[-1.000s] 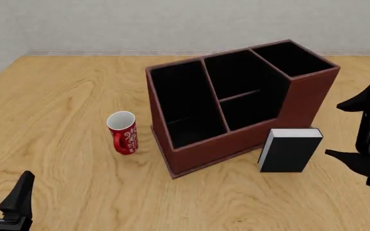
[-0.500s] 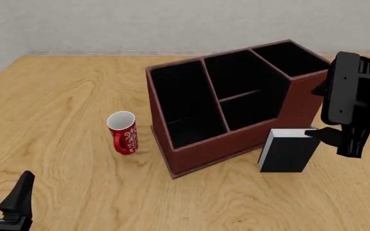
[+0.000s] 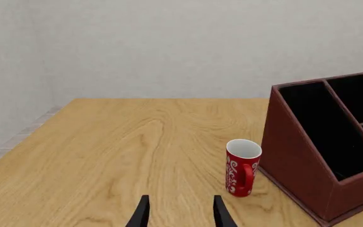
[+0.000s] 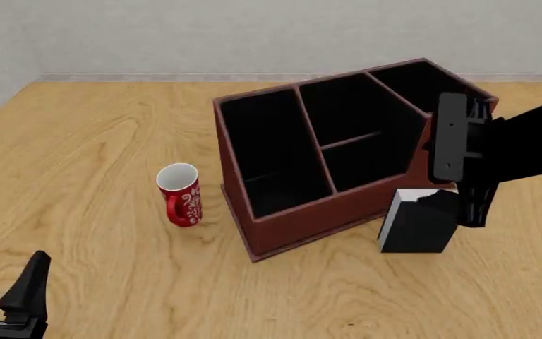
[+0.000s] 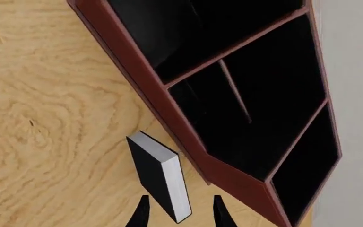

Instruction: Pick up the book and place it in the left compartment of the caddy.

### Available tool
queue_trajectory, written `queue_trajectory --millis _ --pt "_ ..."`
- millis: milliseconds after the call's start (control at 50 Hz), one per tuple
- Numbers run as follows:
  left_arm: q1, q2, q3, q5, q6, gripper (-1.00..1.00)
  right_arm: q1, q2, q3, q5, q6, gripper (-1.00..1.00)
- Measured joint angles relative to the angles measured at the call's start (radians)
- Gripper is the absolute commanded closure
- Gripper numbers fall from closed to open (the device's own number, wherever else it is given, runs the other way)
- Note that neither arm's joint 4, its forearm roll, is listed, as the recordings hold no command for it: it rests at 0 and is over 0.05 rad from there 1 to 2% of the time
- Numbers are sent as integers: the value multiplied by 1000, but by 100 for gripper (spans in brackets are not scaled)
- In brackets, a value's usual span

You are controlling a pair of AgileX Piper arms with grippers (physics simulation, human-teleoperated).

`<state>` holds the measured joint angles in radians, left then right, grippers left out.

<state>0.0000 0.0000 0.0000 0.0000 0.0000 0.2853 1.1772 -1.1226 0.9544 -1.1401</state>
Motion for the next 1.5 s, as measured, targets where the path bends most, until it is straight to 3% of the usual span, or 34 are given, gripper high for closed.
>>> queue_trajectory --millis 620,1500 --pt "0 0 0 0 0 -100 33 98 44 -76 45 -100" --pt "0 0 0 0 0 -100 7 160 117 -162 86 -100"
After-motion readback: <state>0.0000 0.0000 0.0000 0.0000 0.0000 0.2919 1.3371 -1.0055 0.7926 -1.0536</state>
